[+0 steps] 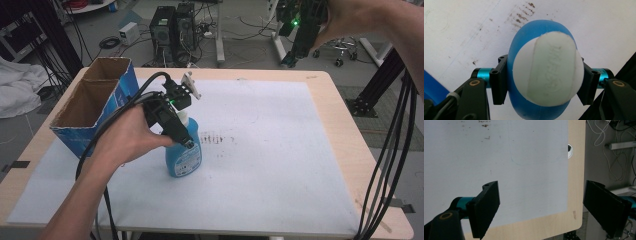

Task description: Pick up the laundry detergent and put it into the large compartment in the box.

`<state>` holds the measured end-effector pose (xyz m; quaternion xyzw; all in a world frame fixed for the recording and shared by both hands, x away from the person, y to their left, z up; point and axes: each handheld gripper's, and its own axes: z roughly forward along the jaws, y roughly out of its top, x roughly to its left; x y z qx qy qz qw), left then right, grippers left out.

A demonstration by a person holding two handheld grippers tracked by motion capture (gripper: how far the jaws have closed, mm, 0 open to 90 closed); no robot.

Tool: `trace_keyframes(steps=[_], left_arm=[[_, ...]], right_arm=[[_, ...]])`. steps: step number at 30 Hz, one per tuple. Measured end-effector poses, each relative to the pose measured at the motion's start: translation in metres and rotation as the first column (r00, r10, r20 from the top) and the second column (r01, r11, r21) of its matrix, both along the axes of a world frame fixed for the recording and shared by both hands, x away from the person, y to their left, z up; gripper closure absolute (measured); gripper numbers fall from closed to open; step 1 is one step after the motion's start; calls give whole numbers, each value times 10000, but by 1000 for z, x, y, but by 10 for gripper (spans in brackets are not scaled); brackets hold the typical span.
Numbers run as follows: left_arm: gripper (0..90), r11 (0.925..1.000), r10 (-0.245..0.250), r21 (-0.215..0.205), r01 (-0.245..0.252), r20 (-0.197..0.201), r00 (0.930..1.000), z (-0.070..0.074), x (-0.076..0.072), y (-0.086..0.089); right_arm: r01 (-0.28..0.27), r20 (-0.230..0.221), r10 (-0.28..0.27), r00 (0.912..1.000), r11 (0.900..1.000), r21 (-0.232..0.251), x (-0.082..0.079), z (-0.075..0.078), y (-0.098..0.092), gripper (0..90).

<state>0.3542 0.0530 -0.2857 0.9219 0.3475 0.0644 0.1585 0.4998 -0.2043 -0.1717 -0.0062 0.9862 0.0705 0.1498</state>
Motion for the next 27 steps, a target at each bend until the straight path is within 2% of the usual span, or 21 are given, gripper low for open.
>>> trace_keyframes(steps=[4,7,9,14,17,21,24,27], left_arm=[[380,9998,-94,157,95,-70,9999,1,3,-1],[380,10000,-70,28,70,7,10000,3,3,-1],[380,9998,-182,100,183,-53,9998,5,4,-1],[380,9994,-349,-41,348,-132,9993,14,7,-3],[381,9989,-453,-83,452,-179,9988,25,10,-4],[380,9983,-586,76,586,33,9983,44,13,-6],[381,9973,-711,208,708,119,9974,62,17,-5],[381,9973,-736,92,735,77,9973,80,20,-1]], right_arm=[[-17,10,17,10000,10000,-12,0,0,0,132],[-20,-1,20,10000,10000,-2,-1,0,1,132],[-48,3,48,10000,10000,34,-1,1,0,132],[-30,-6,30,10000,10000,-22,-2,1,0,132],[-22,-6,22,10000,10000,-28,-2,1,0,132],[-32,4,32,10000,10000,40,-2,2,-1,132],[-51,22,51,10000,10000,0,-3,2,-1,132],[-70,28,70,10000,10000,5,-3,2,-1,132]])
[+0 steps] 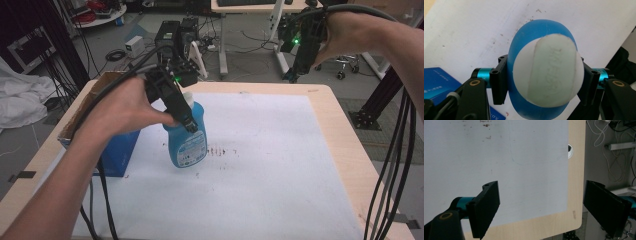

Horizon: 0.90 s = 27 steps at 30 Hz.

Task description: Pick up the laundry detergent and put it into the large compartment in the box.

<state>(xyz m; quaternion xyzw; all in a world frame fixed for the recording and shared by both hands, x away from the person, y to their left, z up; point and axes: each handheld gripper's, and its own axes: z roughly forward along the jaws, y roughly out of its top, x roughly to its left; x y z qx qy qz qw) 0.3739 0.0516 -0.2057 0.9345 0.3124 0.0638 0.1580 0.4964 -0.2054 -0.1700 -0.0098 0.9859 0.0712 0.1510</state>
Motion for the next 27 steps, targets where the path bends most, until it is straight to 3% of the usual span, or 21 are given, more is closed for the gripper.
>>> trace_keyframes(steps=[4,13,20,27], left_arm=[[381,9999,-58,-114,59,84,9999,27,4,5],[381,9999,103,78,-105,359,9993,75,14,16],[381,9991,270,-351,-256,407,9988,106,23,34],[381,9971,673,-399,-652,522,9964,126,28,60]], right_arm=[[-27,19,27,10000,10000,62,-1,1,-1,132],[-47,68,46,10000,9999,93,-4,3,0,132],[0,90,-1,10000,9999,115,-5,4,-3,132],[-110,102,109,9999,9999,104,-4,2,-4,132]])
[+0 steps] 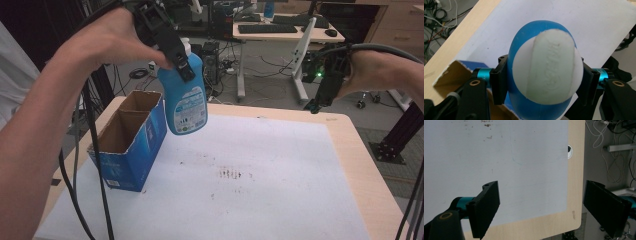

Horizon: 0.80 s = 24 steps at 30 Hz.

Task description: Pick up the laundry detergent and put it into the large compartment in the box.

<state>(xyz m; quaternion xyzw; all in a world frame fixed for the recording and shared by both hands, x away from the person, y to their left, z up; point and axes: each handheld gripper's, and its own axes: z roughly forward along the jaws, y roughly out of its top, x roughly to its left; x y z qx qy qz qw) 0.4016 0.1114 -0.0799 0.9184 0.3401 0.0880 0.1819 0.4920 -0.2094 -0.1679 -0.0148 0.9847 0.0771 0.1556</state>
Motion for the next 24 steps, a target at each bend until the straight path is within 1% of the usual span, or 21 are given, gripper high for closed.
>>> trace_keyframes(steps=[1,3,4,5,6,7,8,9,11,12,13,14,15,16,17,19,21,22,24], left_arm=[[381,9999,119,-14,-119,36,9999,1,0,4],[381,9999,119,-14,-119,36,9999,1,0,4],[381,9991,414,110,-413,-88,9991,2,2,19],[381,9991,414,110,-413,-88,9991,2,2,19],[381,9979,635,86,-635,-77,9979,2,4,27],[381,9974,714,117,-712,-112,9974,1,4,31],[381,9970,771,131,-769,-102,9970,2,5,35],[381,9965,826,143,-825,-114,9965,2,4,39],[381,9958,896,184,-895,-36,9960,3,3,48],[381,9958,892,225,-891,-28,9960,4,2,52],[381,9958,892,225,-891,-28,9960,4,2,52],[381,9943,1052,160,-1052,-5,9944,4,2,61],[381,9943,1052,160,-1052,-5,9944,4,2,61],[381,9929,1182,132,-1182,4,9930,5,1,65],[381,9916,1280,154,-1281,27,9918,5,-1,71],[381,9903,1374,193,-1375,51,9905,5,-2,78],[381,9894,1432,223,-1433,44,9897,5,-2,81],[381,9881,1515,258,-1515,6,9885,5,-2,88],[381,9861,1633,301,-1632,-16,9866,4,-2,95]], right_arm=[[-10,6,10,10000,10000,-11,0,0,0,132],[47,-22,-47,10000,10000,-3,0,0,0,132],[64,-25,-64,10000,10000,-5,0,0,0,132],[64,-25,-64,10000,10000,-5,0,0,0,132],[-37,15,37,10000,10000,-3,0,0,1,132],[38,-13,-38,10000,10000,-39,-1,0,2,132],[30,-19,-30,10000,10000,-63,-1,0,2,132],[-100,-13,100,9999,9999,-63,0,-1,2,132],[-2,-22,1,10000,9999,-125,-1,-1,3,132],[-85,-19,84,10000,9999,-123,0,-1,3,132],[-69,-15,69,10000,9999,-139,0,-1,3,132],[-14,-37,13,10000,9999,-143,0,-1,3,132],[-14,-37,13,10000,9999,-143,0,-1,3,132],[-4,-31,3,10000,9999,-138,0,-1,3,132],[24,-35,-24,10000,9999,-127,-1,-2,3,132],[-40,-51,39,10000,9999,-127,0,-2,4,132],[30,-54,-30,10000,9999,-123,0,-2,5,132],[-80,-52,79,10000,9999,-152,1,-3,6,132],[-25,-54,24,10000,9999,-151,0,-4,7,132]])
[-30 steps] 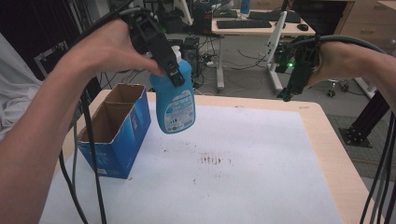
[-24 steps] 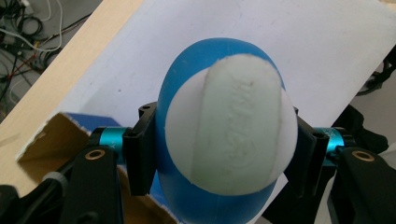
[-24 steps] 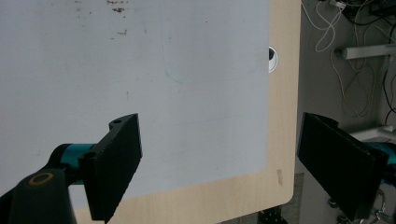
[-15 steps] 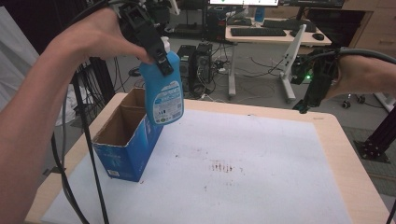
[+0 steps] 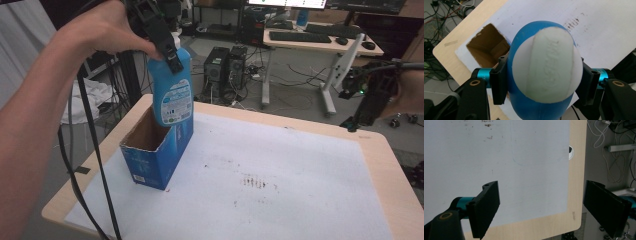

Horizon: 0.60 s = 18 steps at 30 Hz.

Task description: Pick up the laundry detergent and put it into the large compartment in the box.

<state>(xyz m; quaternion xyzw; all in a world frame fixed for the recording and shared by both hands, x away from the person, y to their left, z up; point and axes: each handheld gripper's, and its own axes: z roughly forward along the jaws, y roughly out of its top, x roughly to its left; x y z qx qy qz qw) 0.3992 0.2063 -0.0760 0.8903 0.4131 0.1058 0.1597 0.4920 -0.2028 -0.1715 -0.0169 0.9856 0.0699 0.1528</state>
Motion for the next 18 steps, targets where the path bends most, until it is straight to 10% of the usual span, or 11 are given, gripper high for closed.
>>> trace_keyframes(steps=[18], left_arm=[[381,9985,493,256,-486,-296,9983,-26,0,37]], right_arm=[[-178,39,178,9998,9998,-13,1,-4,3,132]])
